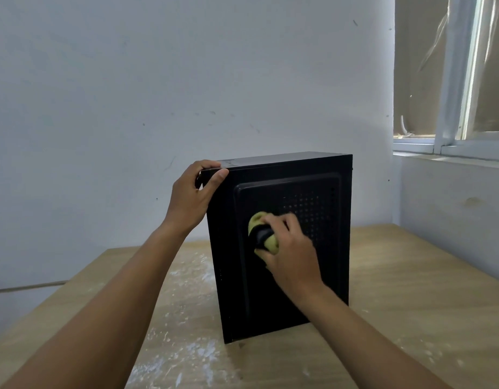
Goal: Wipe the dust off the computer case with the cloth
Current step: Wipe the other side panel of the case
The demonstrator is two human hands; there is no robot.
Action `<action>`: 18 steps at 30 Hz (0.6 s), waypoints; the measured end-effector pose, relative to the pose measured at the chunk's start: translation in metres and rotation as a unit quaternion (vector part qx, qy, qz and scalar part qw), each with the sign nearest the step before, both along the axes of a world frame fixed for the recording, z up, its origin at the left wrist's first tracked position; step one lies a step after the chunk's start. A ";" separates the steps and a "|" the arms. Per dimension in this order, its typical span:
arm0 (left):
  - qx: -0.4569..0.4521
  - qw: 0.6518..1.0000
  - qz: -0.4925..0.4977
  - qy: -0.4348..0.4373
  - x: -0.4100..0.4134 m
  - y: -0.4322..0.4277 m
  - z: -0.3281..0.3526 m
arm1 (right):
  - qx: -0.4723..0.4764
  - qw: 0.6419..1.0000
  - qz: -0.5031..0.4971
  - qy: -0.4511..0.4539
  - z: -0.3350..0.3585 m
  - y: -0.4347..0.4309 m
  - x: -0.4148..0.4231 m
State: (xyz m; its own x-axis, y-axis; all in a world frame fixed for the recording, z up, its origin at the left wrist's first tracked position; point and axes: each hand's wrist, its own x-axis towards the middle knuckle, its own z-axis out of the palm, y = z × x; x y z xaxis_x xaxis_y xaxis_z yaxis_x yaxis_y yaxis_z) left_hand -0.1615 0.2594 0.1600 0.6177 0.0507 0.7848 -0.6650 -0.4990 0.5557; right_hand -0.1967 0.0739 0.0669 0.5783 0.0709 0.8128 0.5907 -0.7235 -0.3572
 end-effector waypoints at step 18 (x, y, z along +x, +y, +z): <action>-0.054 0.998 -0.035 0.006 0.007 0.001 0.002 | 0.124 0.990 -0.063 0.035 -0.012 -0.060 0.004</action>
State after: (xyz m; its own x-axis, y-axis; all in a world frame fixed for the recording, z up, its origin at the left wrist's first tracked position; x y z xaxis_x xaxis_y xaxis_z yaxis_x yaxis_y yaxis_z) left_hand -0.1544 0.2608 0.1618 0.6313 0.0904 0.7703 -0.6898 -0.3885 0.6109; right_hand -0.1926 0.0142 0.0545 0.6255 -0.2017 0.7537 0.4686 -0.6753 -0.5696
